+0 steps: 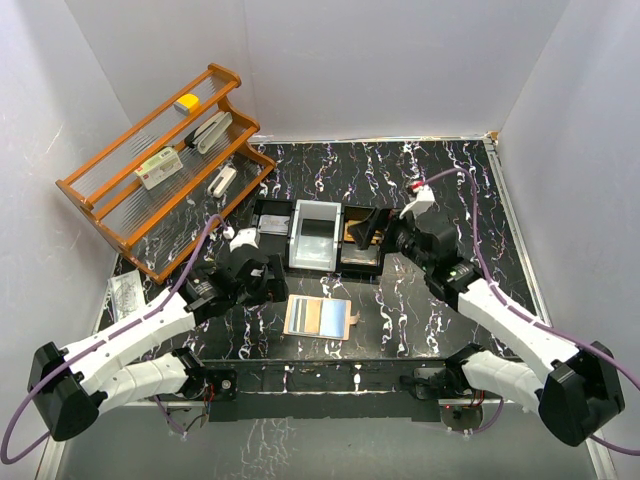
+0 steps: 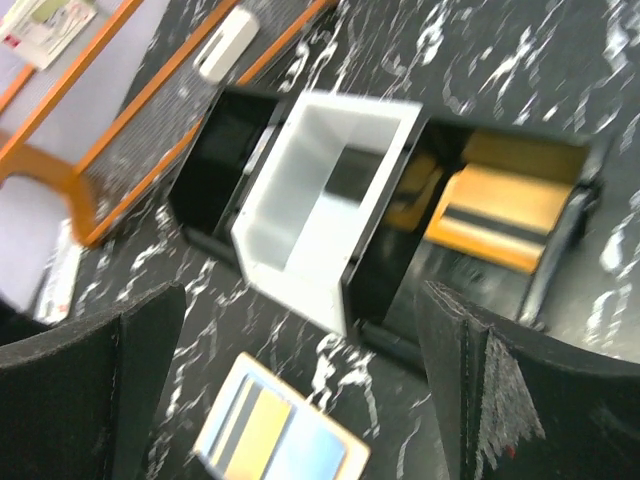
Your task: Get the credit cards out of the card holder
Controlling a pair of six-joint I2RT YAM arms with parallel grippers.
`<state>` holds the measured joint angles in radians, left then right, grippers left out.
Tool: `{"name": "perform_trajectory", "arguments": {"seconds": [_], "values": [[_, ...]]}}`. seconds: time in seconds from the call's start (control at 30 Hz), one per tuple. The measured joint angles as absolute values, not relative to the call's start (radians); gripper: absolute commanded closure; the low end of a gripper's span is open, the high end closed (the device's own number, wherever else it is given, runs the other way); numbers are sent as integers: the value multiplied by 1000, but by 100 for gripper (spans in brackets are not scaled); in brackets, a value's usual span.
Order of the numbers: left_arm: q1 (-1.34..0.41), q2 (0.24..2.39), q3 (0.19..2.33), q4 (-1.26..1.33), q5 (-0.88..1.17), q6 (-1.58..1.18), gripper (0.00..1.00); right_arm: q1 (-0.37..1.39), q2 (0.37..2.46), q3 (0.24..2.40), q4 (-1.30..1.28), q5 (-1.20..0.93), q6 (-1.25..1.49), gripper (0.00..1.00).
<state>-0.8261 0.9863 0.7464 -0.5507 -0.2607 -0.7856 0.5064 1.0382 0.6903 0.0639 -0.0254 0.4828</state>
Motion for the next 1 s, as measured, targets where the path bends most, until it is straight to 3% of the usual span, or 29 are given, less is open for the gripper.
{"name": "perform_trajectory", "arguments": {"seconds": [0.13, 0.3, 0.43, 0.6, 0.8, 1.0], "values": [[-818, 973, 746, -572, -277, -805, 1, 506, 1001, 614, 64, -131, 627, 4], [-791, 934, 742, -577, -299, -825, 1, 517, 965, 520, 69, -239, 769, 17], [-767, 945, 742, -582, -319, -835, 1, 569, 913, 492, -4, -245, 826, 19], [-760, 953, 742, -603, -346, -846, 1, 723, 900, 525, -132, -112, 846, 20], [-754, 949, 742, -615, -376, -858, 1, 1015, 1137, 745, -325, 172, 849, 22], [-754, 945, 742, -640, -393, -870, 1, 1101, 1285, 833, -337, 283, 883, 25]]}}
